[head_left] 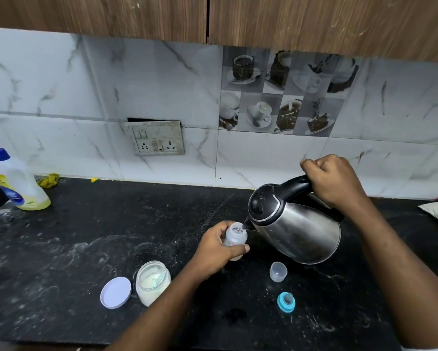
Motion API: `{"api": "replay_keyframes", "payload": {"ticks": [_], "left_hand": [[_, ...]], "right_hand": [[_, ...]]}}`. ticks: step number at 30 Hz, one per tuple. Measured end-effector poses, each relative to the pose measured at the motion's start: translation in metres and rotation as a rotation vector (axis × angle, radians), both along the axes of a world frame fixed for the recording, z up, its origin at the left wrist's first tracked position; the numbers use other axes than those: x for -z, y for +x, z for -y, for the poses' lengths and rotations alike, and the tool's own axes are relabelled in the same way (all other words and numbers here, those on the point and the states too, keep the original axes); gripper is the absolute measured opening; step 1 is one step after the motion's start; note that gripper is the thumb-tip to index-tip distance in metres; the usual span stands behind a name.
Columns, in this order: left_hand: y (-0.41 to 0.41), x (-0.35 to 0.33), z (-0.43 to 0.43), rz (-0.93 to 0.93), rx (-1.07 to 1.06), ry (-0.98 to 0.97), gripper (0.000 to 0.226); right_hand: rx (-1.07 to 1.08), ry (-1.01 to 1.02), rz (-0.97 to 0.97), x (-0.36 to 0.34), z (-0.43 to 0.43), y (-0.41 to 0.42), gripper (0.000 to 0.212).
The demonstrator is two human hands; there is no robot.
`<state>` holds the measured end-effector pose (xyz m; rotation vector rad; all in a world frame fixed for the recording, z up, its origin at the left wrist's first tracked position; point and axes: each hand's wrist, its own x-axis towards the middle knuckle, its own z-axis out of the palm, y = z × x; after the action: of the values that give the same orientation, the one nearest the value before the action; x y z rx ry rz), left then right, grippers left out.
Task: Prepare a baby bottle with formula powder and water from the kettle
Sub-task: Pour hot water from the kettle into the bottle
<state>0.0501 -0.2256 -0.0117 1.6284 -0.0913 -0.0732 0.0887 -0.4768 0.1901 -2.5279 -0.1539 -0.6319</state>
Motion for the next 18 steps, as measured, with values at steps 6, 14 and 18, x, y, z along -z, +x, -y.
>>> {"api": "replay_keyframes", "payload": {"ticks": [6, 14, 18], "left_hand": [[0.002, -0.005, 0.0, 0.013, -0.005, -0.016, 0.052], [-0.009, 0.001, -0.009, 0.0, -0.056, -0.006, 0.053], [-0.023, 0.01, -0.016, -0.041, -0.097, 0.022, 0.057]], "right_hand": [[0.055, 0.274, -0.048, 0.017, 0.019, 0.023, 0.054], [0.048, 1.053, -0.167, 0.079, 0.02, 0.061, 0.029], [0.06, 1.195, -0.178, 0.116, 0.0, 0.078, 0.026]]}}
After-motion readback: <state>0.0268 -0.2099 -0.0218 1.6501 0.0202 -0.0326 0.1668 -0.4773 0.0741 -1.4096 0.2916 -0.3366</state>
